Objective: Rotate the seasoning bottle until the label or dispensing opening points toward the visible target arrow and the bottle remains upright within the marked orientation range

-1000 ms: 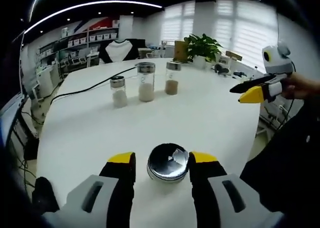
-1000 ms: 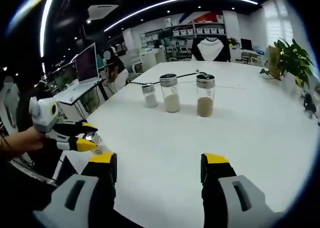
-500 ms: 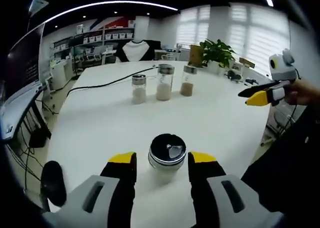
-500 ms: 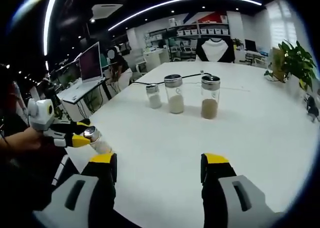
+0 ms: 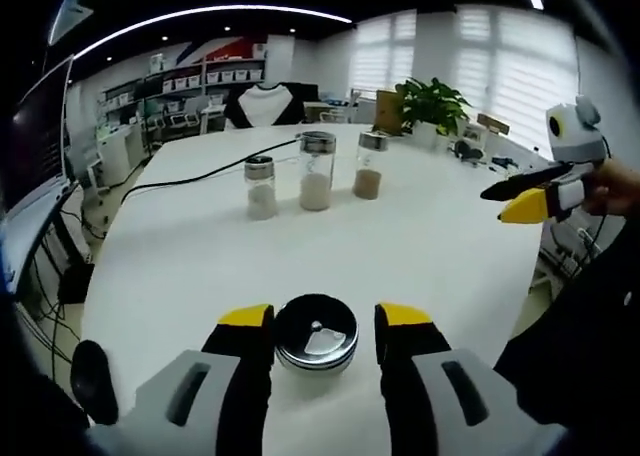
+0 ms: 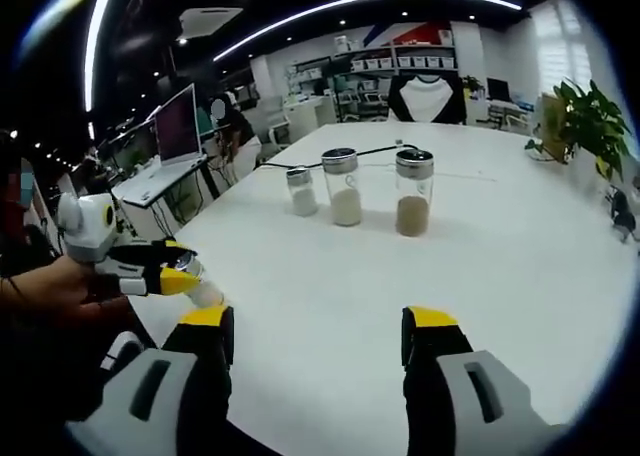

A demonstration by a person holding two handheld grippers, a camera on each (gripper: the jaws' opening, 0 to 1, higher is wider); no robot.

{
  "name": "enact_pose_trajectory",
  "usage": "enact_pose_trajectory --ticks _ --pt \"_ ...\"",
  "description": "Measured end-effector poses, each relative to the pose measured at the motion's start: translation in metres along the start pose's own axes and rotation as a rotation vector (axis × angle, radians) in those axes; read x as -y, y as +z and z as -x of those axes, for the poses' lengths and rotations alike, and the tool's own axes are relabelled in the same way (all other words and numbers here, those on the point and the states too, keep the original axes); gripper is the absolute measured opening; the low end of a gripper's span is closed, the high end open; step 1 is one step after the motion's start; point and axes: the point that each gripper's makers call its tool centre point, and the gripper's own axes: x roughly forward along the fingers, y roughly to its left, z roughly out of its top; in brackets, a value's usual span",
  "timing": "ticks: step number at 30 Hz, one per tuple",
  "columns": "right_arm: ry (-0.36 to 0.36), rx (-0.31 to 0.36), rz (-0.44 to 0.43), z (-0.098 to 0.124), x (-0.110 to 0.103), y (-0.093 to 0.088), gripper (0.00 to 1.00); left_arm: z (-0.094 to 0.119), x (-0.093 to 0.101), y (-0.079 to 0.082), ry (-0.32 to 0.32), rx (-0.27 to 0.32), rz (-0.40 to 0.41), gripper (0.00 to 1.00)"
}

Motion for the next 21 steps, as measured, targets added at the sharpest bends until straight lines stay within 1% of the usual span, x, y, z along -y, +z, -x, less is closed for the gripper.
enact_pose_trajectory --ticks 2,5,10,14,16,19,21 --pt "-0.004 0.001 -0.003 0.0 0.002 0.0 0.67 -0.001 -0.002 0.0 0.006 0.0 0.002 0.4" --pt "-0.008 0.005 -0.008 0.0 0.005 0.001 0.67 0.0 -0.006 0.0 0.025 0.003 0.0 0.36" --pt "-0.008 0.008 -0.017 -0.001 0.007 0.001 0.67 -0.001 -0.006 -0.001 0.023 0.013 0.0 0.35" --pt "-0.002 0.003 -0.014 -0.002 0.006 0.001 0.67 0.0 -0.006 0.0 0.038 0.023 -0.013 0.35" --pt "0.001 0.002 -0.011 -0.003 0.005 0.001 0.67 0.0 -0.007 0.0 0.045 0.031 -0.018 0.35" --pt "0.006 0.0 -0.006 -0.005 0.003 0.002 0.67 0.004 -0.01 0.003 0.045 0.066 0.02 0.35" --pt "0.009 -0.001 -0.004 -0.006 0.001 0.003 0.67 0.007 -0.012 0.005 0.052 0.077 0.026 0.35"
